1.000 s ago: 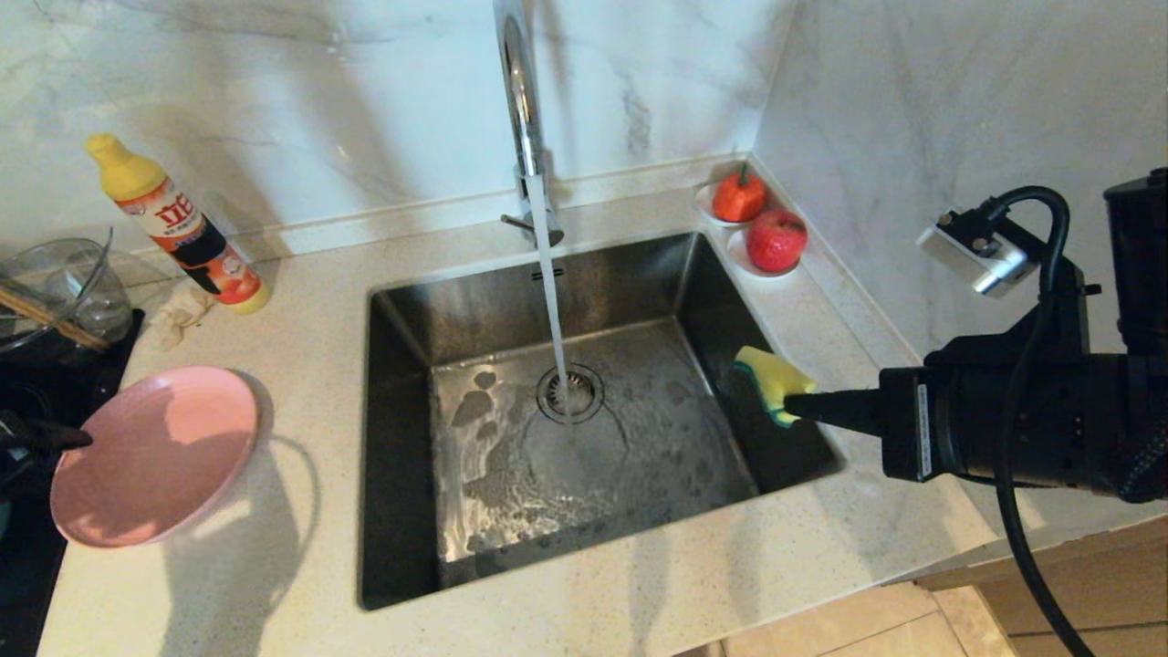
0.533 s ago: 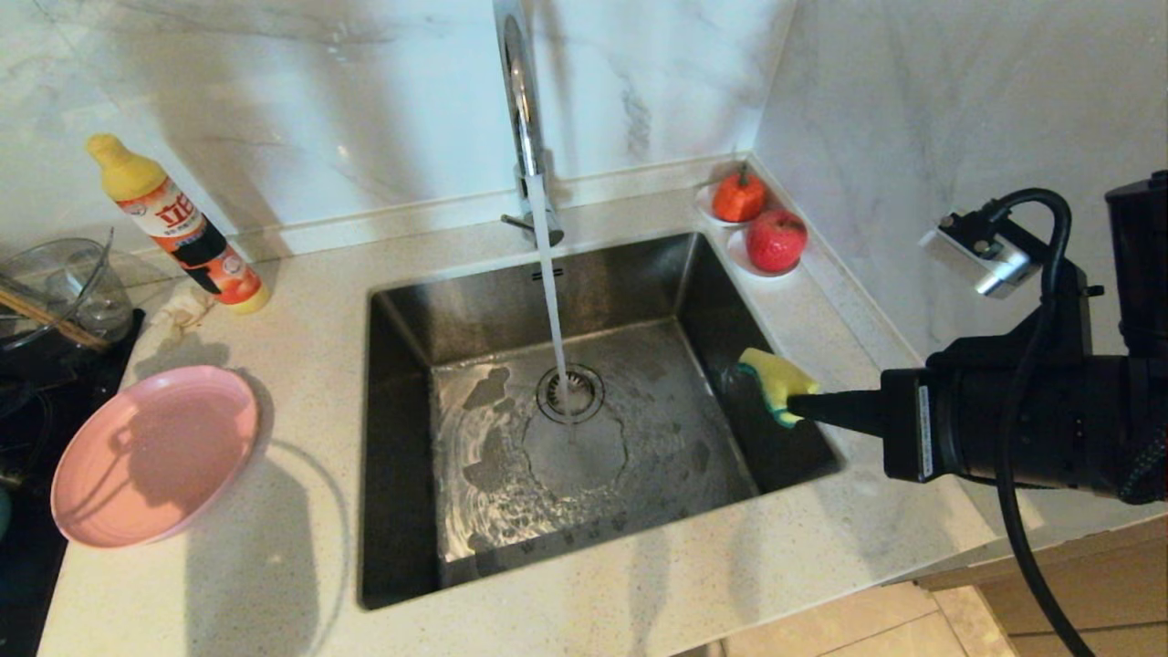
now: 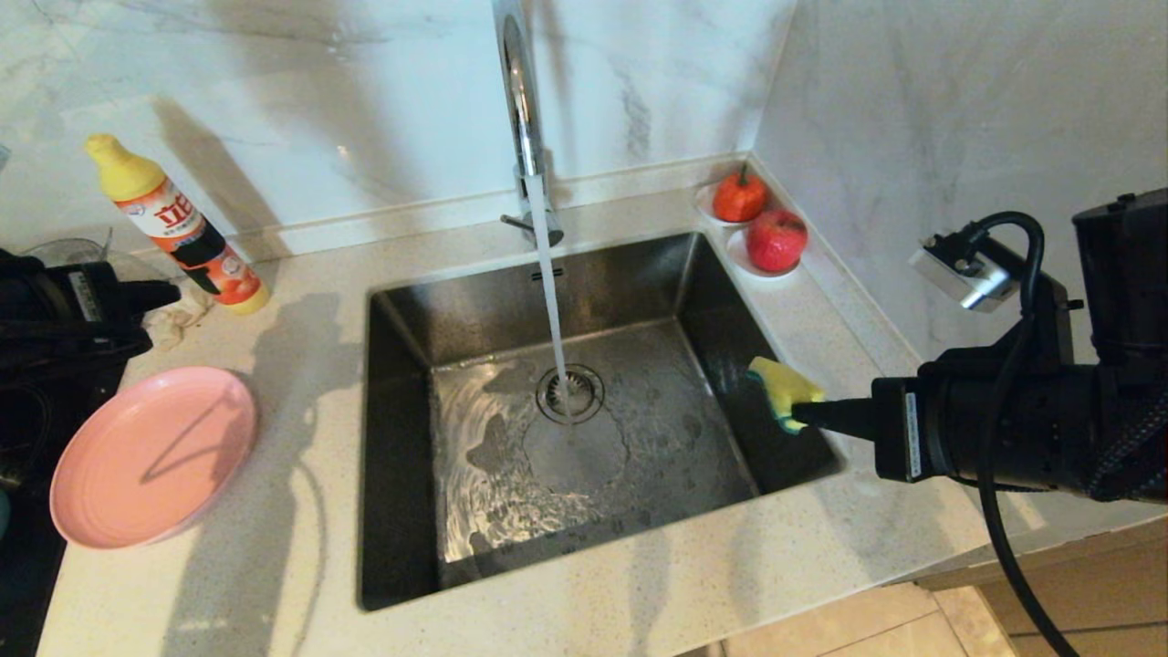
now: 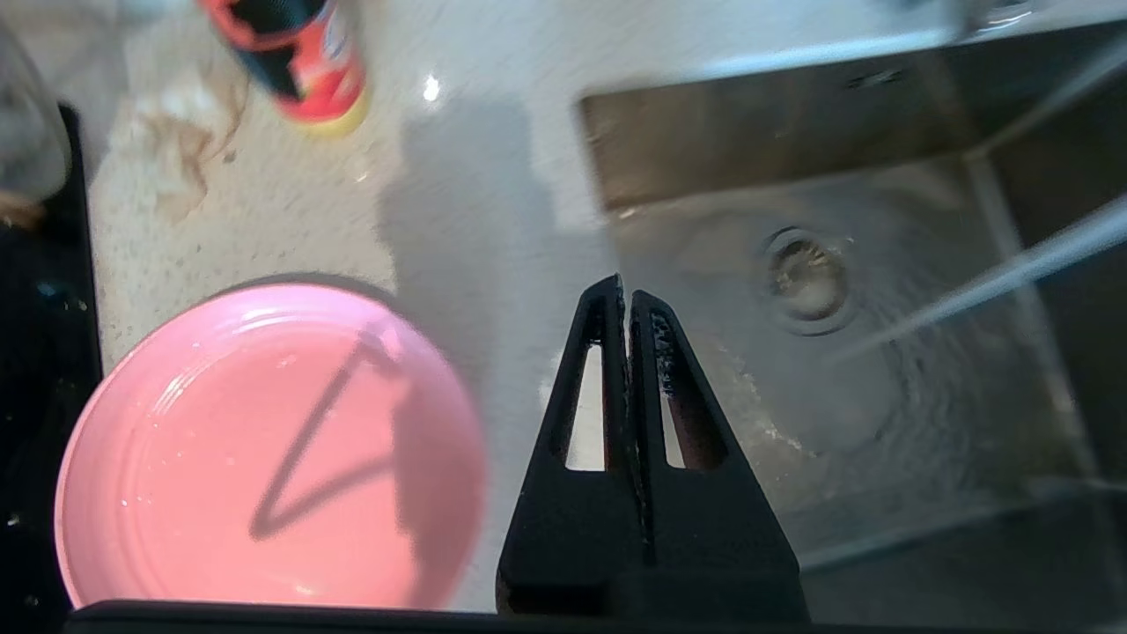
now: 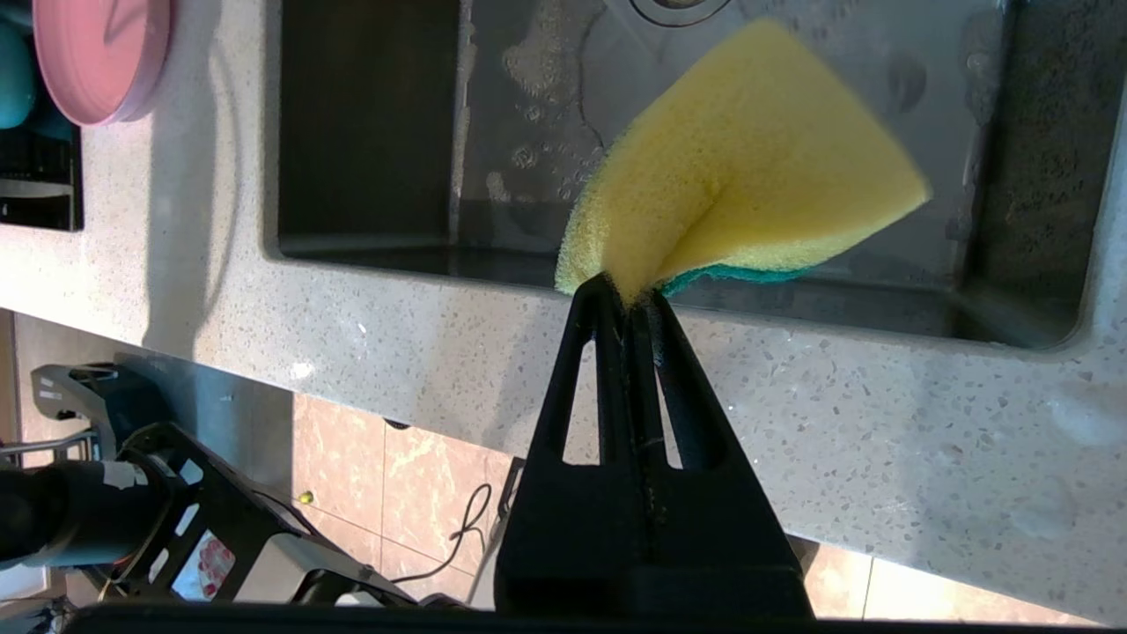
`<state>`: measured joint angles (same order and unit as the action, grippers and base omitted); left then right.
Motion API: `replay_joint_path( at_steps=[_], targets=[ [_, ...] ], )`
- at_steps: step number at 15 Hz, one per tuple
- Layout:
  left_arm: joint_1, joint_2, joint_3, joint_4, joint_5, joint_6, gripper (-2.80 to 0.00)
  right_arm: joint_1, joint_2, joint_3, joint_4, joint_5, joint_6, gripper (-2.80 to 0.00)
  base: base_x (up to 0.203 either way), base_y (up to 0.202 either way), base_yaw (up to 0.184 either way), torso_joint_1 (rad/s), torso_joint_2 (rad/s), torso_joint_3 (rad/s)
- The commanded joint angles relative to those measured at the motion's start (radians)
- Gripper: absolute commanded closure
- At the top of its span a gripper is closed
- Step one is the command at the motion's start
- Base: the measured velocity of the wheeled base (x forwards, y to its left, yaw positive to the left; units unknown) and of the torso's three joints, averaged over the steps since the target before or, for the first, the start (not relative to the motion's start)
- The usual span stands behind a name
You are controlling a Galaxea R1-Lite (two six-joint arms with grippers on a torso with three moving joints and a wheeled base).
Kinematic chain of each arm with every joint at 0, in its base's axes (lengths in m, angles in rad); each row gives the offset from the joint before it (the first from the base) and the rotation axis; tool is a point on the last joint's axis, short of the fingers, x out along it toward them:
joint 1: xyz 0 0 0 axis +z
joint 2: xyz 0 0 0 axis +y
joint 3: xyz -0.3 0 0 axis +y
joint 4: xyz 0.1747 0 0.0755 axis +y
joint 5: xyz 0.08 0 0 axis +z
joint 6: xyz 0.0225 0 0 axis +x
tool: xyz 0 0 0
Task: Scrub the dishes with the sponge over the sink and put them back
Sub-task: Put down the sponge
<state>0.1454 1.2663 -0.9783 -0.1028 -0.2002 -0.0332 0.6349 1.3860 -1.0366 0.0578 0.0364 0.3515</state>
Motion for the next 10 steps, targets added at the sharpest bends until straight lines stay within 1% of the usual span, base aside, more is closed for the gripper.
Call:
replay_joint_path(
  at_steps=[1,3,4,6,9,10],
  targets=[
    [-0.047,-0.18,0.052,0.001,0.018,-0.004,0.0,-0.001,0.004,0.003,0.001,0.0,0.003,0.0,0.0,0.0,0.0,0.0,0.0,0.0],
    [-0.054,-0.321,0.121,0.002,0.02,-0.007,0.0,-0.003,0.001,0.01,0.001,0.0,0.005,0.0,0.0,0.0,0.0,0.0,0.0,0.0],
    [-0.057,-0.398,0.164,0.003,0.006,-0.007,0.0,-0.003,-0.002,0.013,0.001,0.001,0.007,0.0,0.0,0.0,0.0,0.0,0.0,0.0],
    [-0.059,-0.527,0.243,0.022,-0.058,-0.009,0.0,-0.003,-0.009,0.021,0.001,0.0,0.007,0.0,0.0,0.0,0.0,0.0,0.0,0.0],
    [-0.061,-0.688,0.385,0.092,-0.191,-0.008,0.0,-0.003,-0.019,0.018,0.001,0.0,0.007,0.0,0.0,0.0,0.0,0.0,0.0,0.0],
    [-0.061,-0.739,0.43,0.099,-0.215,-0.003,0.0,-0.001,-0.023,0.016,0.005,0.0,0.007,0.0,0.0,0.0,0.0,0.0,0.0,0.0]
  ],
)
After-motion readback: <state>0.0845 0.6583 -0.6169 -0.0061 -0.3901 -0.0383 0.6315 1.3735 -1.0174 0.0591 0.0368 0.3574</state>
